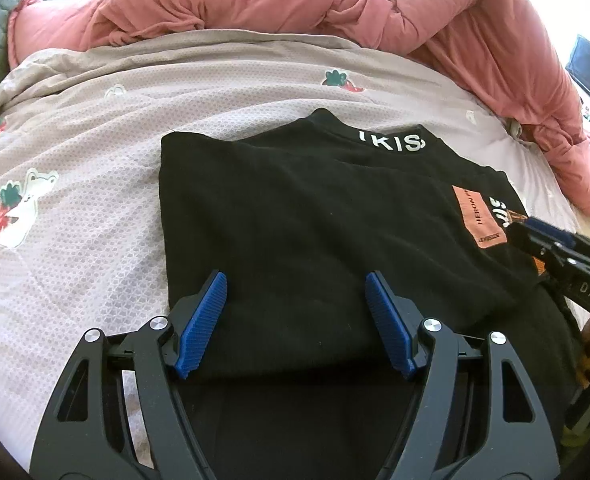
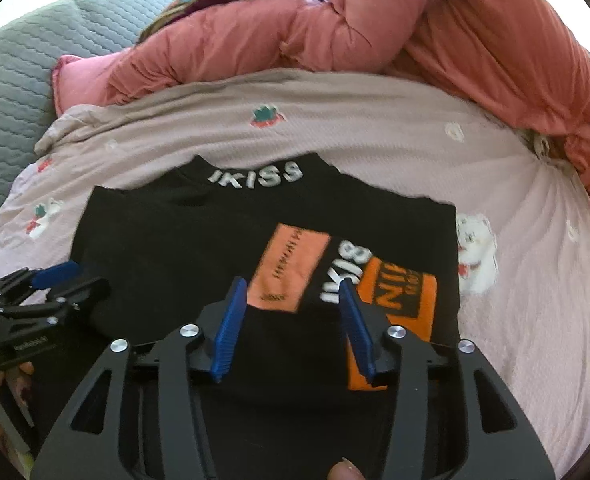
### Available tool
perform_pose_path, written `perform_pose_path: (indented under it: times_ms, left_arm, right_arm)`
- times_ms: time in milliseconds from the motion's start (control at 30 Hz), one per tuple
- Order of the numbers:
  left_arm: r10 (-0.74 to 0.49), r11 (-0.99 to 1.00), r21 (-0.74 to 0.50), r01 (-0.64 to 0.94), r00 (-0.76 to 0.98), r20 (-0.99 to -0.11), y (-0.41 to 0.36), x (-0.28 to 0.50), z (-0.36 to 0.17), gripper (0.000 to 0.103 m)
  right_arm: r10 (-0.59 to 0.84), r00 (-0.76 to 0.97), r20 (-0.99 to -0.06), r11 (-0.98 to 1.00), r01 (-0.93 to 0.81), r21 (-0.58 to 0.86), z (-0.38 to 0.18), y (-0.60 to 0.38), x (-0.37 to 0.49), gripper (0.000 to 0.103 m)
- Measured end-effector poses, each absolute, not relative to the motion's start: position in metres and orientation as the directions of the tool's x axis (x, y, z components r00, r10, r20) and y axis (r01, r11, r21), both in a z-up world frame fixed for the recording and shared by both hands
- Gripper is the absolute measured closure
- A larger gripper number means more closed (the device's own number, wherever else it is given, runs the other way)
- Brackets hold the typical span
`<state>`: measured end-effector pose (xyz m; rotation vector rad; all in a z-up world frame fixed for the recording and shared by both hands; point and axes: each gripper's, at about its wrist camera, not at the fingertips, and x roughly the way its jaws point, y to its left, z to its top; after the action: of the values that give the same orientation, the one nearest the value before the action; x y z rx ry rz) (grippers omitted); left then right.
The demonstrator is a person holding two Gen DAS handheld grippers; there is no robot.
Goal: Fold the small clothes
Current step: 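Move both tools down along the shirt to its hem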
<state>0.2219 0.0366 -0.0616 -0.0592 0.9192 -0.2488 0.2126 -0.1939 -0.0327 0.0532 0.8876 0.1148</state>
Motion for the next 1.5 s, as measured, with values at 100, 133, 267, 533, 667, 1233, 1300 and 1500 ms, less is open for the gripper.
perform_pose_path:
  times_ms: [100,133,267,533,667,1233,1300,1500]
  left_arm:
    - [-0.233,0.971,-0.151,0.187,0.583,-0.778,0.037,0.221,-0.060,0.039]
    - [-0.229,0.972,-0.146,0.187,0.586,-0.777,0.037,0.219,-0.059,0.039]
    - [-0.231,0.971,-0.146,0.189,0.587,-0.776,0.037,0.217,-0.057,0.039]
    - [-0.250,0.968,-0.190,0.164,0.598,-0.761,0.047,0.208,-0.049,0.039]
    - [-0.249,0.969,-0.197,0.153,0.609,-0.753,0.052,0.205,-0.044,0.039]
    - [-0.216,0.976,-0.172,0.132,0.643,-0.735,0.058,0.193,-0.031,0.013]
    - [-0.207,0.978,-0.167,0.123,0.649,-0.732,0.058,0.192,-0.029,0.009]
    - [-0.186,0.983,-0.143,0.119,0.664,-0.724,0.059,0.186,-0.023,0.009]
  right_arm:
    - [0.080,0.612,-0.787,0.997,-0.063,0.052,-0.040,-0.199,0.211,0.054]
    - [0.035,0.601,-0.799,0.999,-0.047,0.008,-0.046,-0.200,0.211,0.051]
    - [0.012,0.567,-0.823,1.000,-0.021,-0.001,-0.067,-0.211,0.214,0.046]
    - [0.056,0.557,-0.829,0.998,0.003,0.069,-0.061,-0.217,0.211,0.042]
    - [0.060,0.559,-0.827,0.997,-0.002,0.071,-0.056,-0.216,0.207,0.040]
    - [0.080,0.601,-0.795,0.994,0.009,0.107,-0.035,-0.225,0.189,0.016]
    - [0.077,0.603,-0.794,0.994,0.015,0.108,-0.033,-0.227,0.188,0.016]
    - [0.072,0.623,-0.779,0.992,0.040,0.123,-0.027,-0.234,0.183,0.005]
